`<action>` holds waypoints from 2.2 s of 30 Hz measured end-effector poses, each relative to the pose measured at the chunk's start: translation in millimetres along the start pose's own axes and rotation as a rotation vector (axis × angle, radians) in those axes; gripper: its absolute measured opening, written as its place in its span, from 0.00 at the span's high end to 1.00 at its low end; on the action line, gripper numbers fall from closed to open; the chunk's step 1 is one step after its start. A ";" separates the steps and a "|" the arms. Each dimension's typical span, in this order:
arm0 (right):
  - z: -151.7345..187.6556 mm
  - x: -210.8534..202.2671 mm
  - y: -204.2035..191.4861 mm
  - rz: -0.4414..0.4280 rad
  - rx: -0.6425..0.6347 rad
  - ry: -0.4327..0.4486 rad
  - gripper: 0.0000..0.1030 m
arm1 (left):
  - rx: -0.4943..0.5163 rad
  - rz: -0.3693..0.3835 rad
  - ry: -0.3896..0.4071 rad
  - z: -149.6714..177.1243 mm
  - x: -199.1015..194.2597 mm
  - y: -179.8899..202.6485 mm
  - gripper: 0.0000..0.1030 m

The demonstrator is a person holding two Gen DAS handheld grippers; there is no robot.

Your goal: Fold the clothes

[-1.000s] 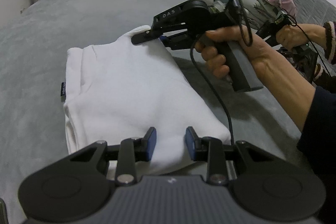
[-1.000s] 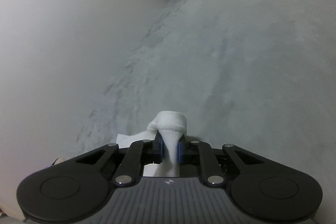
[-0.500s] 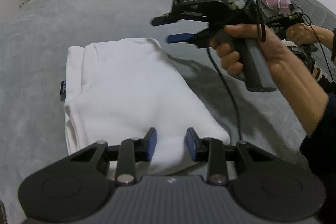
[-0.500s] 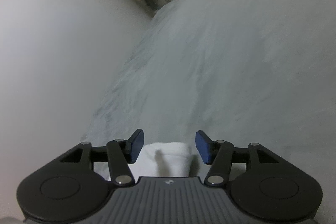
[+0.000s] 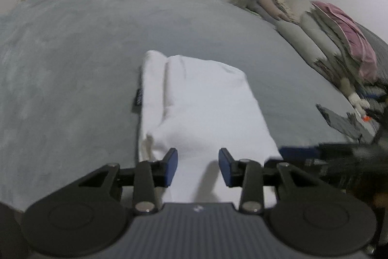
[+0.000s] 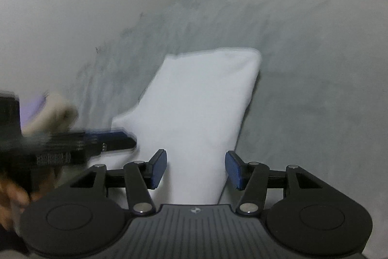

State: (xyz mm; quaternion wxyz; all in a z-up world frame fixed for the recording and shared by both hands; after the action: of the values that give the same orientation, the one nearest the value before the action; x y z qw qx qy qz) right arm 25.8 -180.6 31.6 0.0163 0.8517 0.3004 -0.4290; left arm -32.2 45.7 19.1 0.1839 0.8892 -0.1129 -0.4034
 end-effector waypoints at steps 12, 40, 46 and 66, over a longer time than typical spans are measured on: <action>17.4 -2.5 10.2 -0.077 0.073 -0.036 0.38 | -0.091 -0.022 0.043 -10.6 -8.0 -19.5 0.77; 17.6 -0.2 -0.4 -0.041 0.010 -0.036 0.34 | 0.039 -0.176 0.034 0.9 -6.1 -13.5 0.76; 17.3 0.0 0.7 -0.050 0.023 -0.036 0.34 | -0.002 -0.148 0.021 -1.8 -6.0 -19.1 0.76; 38.3 -14.7 4.1 -0.109 0.189 0.003 0.32 | -0.081 -0.088 -0.038 1.1 -8.6 -35.3 0.66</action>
State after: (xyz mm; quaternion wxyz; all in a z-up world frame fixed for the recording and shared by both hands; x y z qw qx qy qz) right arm -6.3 -202.2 17.4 -0.0878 0.8325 0.3048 -0.4542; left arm -36.7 80.5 9.5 0.1998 0.8772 -0.0607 -0.4324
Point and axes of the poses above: each gripper's, at about its wrist camera, not at the fingertips, and x roughly the way its jaws point, y to its right, z to its underside, the point moved 3 cm from there along x, roughly the way its jaws point, and after that the axes turned 2 degrees about -x, right-handed, at the moved point
